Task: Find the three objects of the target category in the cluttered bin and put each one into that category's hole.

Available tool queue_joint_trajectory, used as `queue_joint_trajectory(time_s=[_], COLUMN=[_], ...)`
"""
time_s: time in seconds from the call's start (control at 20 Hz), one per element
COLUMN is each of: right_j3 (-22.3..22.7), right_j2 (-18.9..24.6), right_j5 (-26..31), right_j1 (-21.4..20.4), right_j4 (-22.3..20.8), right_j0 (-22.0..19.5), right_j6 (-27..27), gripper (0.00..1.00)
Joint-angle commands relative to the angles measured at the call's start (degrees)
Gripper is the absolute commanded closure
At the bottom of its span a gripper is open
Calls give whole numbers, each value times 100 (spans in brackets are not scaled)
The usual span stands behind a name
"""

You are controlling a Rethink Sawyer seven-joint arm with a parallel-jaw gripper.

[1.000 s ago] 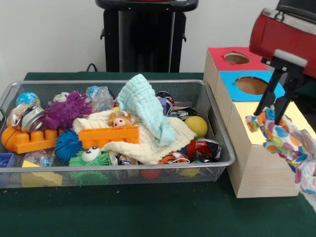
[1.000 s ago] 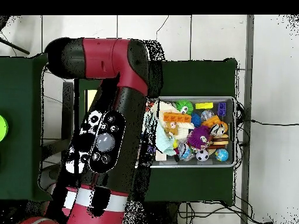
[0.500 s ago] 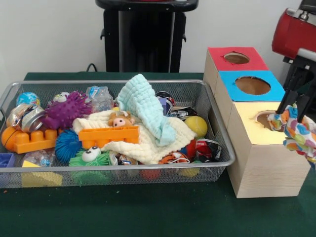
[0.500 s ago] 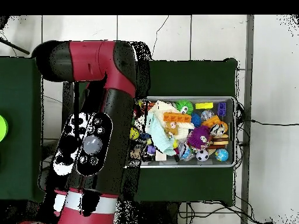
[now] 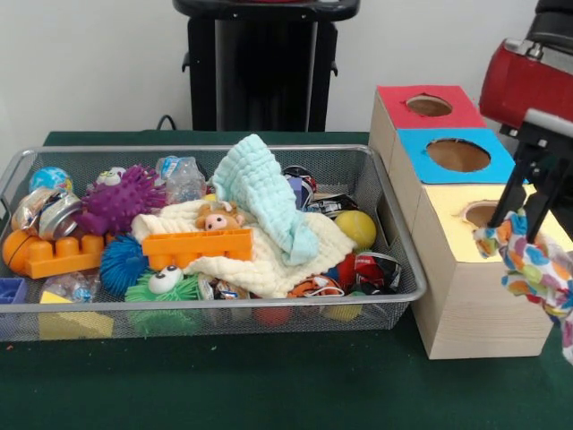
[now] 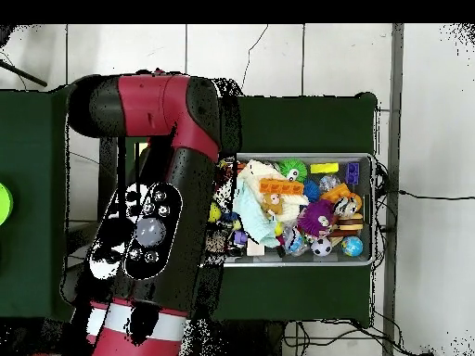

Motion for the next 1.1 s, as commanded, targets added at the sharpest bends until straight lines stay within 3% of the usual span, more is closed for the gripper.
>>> queue_joint_trajectory(time_s=[0.05,0.3,0.7,1.1], right_j3=[1230,1566,1955,1759], right_j2=[554,659,670,490], right_j5=[-126,-107,-303,22], right_j1=[-72,-294,-404,-352], right_j4=[45,60,36,70], right_j0=[-32,-11,175,345], right_j6=[1196,954,1043,1219], gripper=[100,100,100,100])
